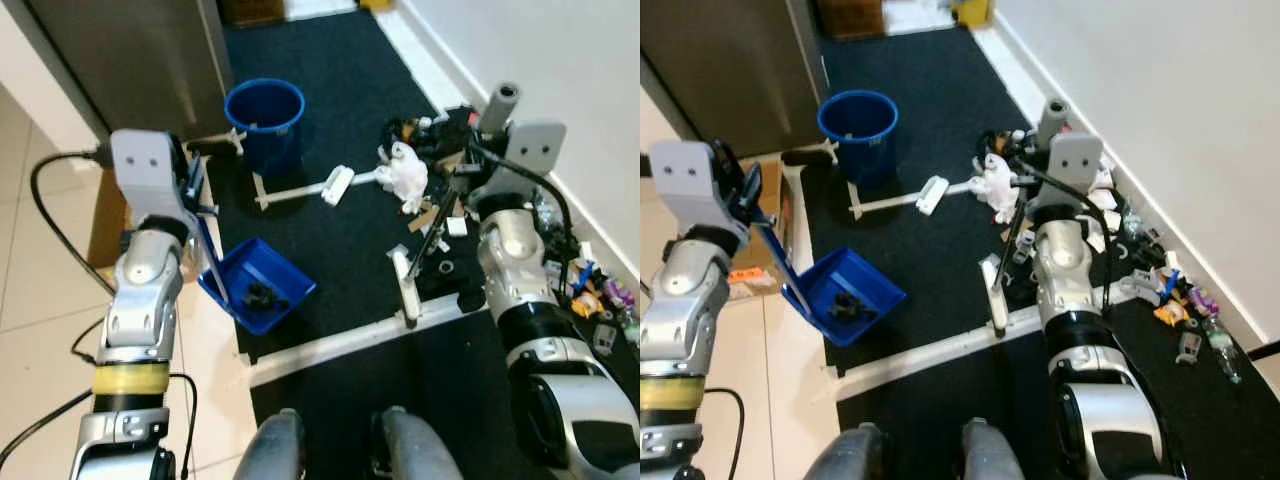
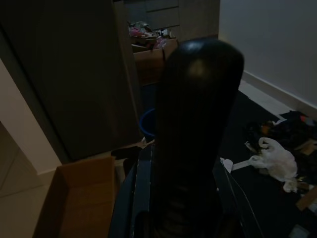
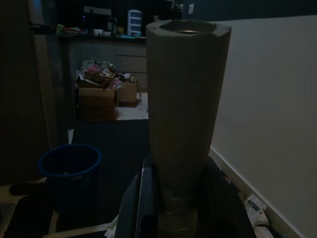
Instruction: Sweep floor
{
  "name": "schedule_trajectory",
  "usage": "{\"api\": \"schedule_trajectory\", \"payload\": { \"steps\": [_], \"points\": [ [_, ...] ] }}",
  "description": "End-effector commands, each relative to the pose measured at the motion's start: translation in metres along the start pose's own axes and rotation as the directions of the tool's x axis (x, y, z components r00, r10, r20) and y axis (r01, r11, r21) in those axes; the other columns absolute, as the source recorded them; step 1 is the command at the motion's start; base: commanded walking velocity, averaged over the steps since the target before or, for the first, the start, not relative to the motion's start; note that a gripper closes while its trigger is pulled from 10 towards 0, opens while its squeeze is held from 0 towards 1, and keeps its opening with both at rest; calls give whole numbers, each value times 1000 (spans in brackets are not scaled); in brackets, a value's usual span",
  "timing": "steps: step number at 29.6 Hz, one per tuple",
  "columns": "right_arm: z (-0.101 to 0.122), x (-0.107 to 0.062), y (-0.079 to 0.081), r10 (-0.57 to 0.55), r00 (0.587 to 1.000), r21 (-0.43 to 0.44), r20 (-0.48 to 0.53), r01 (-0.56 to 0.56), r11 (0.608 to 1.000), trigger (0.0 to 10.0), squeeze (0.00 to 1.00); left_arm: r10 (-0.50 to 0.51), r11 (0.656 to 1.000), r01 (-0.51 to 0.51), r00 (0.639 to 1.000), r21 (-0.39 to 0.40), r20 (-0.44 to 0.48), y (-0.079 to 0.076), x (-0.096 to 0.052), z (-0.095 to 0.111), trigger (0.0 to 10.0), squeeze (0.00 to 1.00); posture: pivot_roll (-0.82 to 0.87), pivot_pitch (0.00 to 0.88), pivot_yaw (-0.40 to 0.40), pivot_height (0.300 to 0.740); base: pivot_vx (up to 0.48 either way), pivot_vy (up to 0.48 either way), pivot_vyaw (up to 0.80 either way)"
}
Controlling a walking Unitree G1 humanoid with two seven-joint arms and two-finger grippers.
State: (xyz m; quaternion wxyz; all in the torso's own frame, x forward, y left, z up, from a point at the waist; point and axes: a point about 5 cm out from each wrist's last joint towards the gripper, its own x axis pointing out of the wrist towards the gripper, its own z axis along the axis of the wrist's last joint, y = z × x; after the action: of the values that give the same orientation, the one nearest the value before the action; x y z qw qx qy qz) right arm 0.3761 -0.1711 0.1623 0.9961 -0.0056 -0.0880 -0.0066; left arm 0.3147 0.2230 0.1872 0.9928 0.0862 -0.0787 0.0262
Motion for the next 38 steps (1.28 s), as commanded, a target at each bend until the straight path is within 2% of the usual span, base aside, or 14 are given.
{"api": "schedule_trajectory", "payload": {
  "steps": [1, 29, 33, 34, 38],
  "points": [
    [7, 1, -4, -10, 999, -4, 40, 10, 1000, 10000, 0, -1, 999, -1, 999, 34, 49, 4, 1, 10, 10000, 0, 31, 130, 6, 740, 319, 0, 0],
    [8, 2, -4, -12, 999, -6, 44, 12, 1000, 10000, 0, -23, 999, 20, 997, 39, 69, 2, 5, 15, 10000, 0, 29, 120, 9, 740, 332, 0, 0],
    [8, 2, -5, -13, 999, -7, 45, 14, 1000, 10000, 0, -38, 998, 33, 995, 51, 97, 1, 5, 23, 10000, 0, 30, 119, 10, 740, 337, 0, 0],
    [9, 3, -6, -17, 999, -9, 48, 17, 1000, 10000, 0, -71, 997, 66, 987, 44, 141, -2, 5, 38, 10000, 0, 33, 119, 11, 740, 341, 0, 0],
    [10, 3, -8, -23, 998, -9, 51, 23, 1000, 10000, 0, -116, 993, 108, 971, 48, 211, -5, 6, 63, 10000, 0, 39, 120, 12, 740, 337, 0, 0]
  ]
}}
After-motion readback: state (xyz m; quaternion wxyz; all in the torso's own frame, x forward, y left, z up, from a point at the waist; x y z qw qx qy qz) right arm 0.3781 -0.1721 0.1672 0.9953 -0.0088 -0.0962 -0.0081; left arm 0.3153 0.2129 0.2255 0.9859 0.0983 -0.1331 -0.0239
